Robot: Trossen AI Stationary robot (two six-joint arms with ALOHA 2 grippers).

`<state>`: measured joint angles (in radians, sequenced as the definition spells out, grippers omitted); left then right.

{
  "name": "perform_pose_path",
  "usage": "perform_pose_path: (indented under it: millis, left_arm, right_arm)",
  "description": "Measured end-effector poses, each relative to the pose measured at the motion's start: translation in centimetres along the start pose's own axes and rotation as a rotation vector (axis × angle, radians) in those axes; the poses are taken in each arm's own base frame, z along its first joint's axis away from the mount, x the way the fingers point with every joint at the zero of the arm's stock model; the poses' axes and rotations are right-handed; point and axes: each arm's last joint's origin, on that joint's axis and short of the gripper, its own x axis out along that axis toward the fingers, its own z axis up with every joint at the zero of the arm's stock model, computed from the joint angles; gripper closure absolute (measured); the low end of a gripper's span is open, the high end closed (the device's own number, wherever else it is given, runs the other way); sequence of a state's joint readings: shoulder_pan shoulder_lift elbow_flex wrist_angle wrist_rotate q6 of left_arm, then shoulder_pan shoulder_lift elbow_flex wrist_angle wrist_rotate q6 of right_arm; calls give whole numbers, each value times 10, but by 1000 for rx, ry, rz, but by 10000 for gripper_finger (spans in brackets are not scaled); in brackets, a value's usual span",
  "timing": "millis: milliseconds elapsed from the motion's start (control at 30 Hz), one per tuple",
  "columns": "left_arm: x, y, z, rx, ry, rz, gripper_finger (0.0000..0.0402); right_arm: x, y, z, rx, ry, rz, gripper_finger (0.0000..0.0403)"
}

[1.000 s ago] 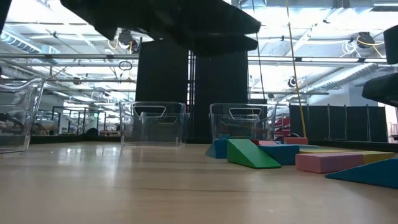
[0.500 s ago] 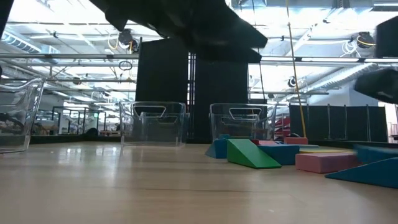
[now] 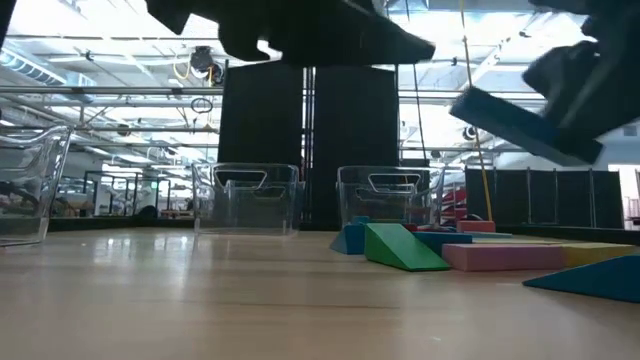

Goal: Sort blocks by size
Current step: Put the blue rectangular block into the top right transparent bin

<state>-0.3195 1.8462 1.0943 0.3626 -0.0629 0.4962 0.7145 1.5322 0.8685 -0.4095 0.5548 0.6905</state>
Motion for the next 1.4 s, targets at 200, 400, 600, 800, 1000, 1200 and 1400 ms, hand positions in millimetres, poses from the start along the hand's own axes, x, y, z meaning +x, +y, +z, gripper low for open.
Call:
perform_pose_path:
  millis: [200,400,600,800,1000,1200,1400]
  left_arm:
    - [0,0,3,17,16,77,104]
    - [-1,1,1,16,59,147,104]
    - [-5,8,5,6,181,410,104]
    - [-23,14,21,-48,160,467,104]
    - [-42,19,27,-95,203,439,104]
    - [-51,24,16,-156,230,451,104]
    - [-60,34,4,-235,218,493,104]
  right_arm:
    - [6,-8,10,-4,-36,-35,280]
    - [16,-37,21,-10,-11,-172,280]
    - [21,-75,35,29,35,-275,280]
    - [7,-118,54,14,16,-333,280]
    - [-12,-162,72,72,-64,-337,280]
    - [-13,-203,84,195,-140,-354,280]
    - [-3,-244,89,351,-184,-329,280]
